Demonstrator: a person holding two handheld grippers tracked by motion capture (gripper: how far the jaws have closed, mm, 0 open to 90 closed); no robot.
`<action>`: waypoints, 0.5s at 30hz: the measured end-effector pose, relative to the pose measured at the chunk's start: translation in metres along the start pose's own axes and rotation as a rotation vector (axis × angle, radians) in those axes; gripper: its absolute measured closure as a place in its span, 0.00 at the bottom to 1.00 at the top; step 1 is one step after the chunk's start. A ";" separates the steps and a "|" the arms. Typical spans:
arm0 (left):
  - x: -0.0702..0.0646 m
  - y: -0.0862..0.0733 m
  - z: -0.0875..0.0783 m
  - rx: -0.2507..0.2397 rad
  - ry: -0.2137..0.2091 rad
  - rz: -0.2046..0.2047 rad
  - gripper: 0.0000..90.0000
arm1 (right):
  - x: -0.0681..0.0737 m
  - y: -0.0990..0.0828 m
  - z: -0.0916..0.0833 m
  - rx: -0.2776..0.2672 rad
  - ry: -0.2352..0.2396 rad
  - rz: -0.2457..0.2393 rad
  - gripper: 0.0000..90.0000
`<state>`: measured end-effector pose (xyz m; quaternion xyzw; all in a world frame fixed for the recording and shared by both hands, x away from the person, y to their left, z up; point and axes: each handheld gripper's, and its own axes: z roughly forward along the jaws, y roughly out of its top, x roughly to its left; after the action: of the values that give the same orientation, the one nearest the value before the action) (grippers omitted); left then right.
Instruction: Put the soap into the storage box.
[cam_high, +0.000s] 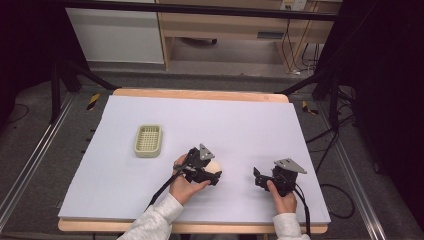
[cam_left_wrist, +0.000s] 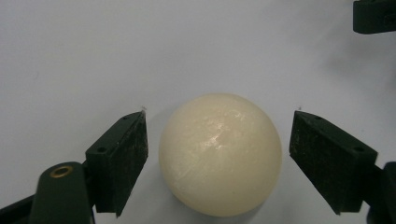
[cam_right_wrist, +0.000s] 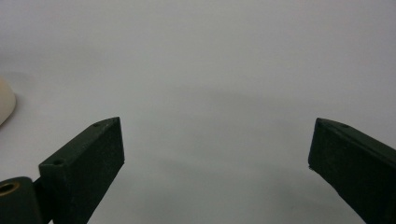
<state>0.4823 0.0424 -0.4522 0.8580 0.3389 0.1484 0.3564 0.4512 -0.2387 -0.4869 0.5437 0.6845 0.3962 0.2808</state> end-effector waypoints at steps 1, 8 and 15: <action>0.000 0.000 0.001 0.002 0.000 -0.002 0.22 | 0.000 0.000 0.000 0.000 0.001 0.001 0.04; -0.001 -0.001 0.004 0.011 -0.002 -0.001 0.22 | 0.000 0.000 0.000 0.000 0.000 0.001 0.04; -0.002 -0.003 0.007 0.026 -0.003 0.008 0.23 | 0.000 0.000 0.000 0.000 0.001 0.000 0.04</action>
<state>0.4835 0.0390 -0.4595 0.8640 0.3369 0.1442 0.3452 0.4513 -0.2387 -0.4870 0.5438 0.6846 0.3962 0.2804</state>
